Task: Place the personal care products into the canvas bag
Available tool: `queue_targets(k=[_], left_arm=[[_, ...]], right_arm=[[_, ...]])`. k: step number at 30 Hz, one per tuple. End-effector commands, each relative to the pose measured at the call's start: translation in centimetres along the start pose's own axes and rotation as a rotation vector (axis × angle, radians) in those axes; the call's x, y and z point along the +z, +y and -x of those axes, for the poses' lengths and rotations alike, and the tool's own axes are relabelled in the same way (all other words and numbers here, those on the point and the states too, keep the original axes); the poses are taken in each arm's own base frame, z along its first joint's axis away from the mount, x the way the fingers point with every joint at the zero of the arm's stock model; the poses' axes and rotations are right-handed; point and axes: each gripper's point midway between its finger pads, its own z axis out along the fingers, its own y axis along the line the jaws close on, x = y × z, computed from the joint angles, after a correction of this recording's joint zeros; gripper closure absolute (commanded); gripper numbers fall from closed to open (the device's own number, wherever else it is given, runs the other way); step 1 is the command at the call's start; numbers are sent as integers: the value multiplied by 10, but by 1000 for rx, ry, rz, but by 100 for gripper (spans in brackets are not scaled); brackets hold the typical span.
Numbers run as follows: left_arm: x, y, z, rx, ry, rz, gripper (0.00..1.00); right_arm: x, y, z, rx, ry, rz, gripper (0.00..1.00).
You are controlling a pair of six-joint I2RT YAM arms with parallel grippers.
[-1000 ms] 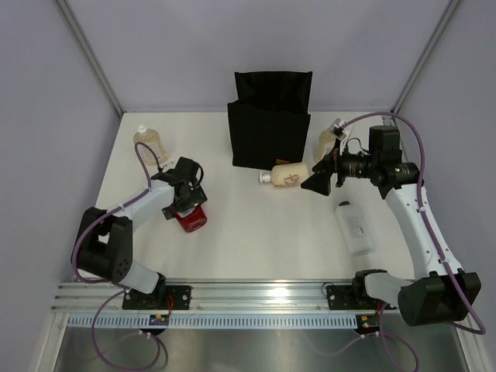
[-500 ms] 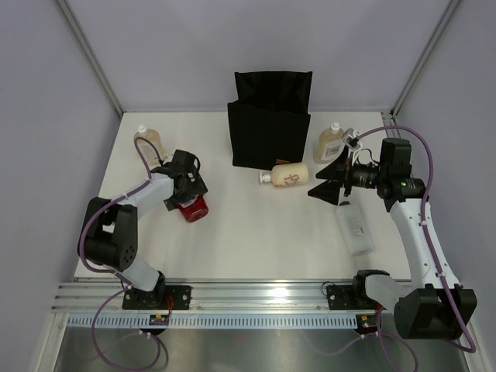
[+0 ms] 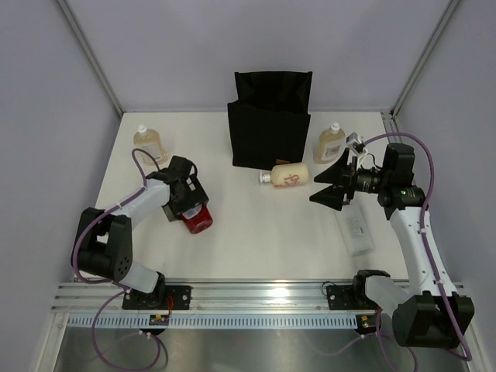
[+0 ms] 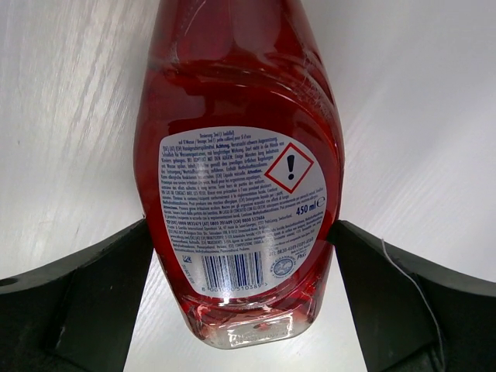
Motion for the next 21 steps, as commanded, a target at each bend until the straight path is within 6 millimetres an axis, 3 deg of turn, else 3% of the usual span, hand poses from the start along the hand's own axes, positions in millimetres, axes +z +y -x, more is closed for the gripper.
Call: queue_targets(k=[1, 7, 16, 21], left_arm=[[-3, 25, -34, 17, 127, 75, 1], [-6, 20, -33, 78, 135, 39, 1], [-47, 14, 25, 191, -105, 33, 1], [-50, 3, 39, 245, -126, -28, 1]], right_arm=[[-2, 11, 5, -46, -26, 62, 0], [-6, 17, 2, -61, -37, 83, 1], [-10, 21, -1, -63, -48, 107, 0], [-12, 20, -1, -66, -52, 106, 0]])
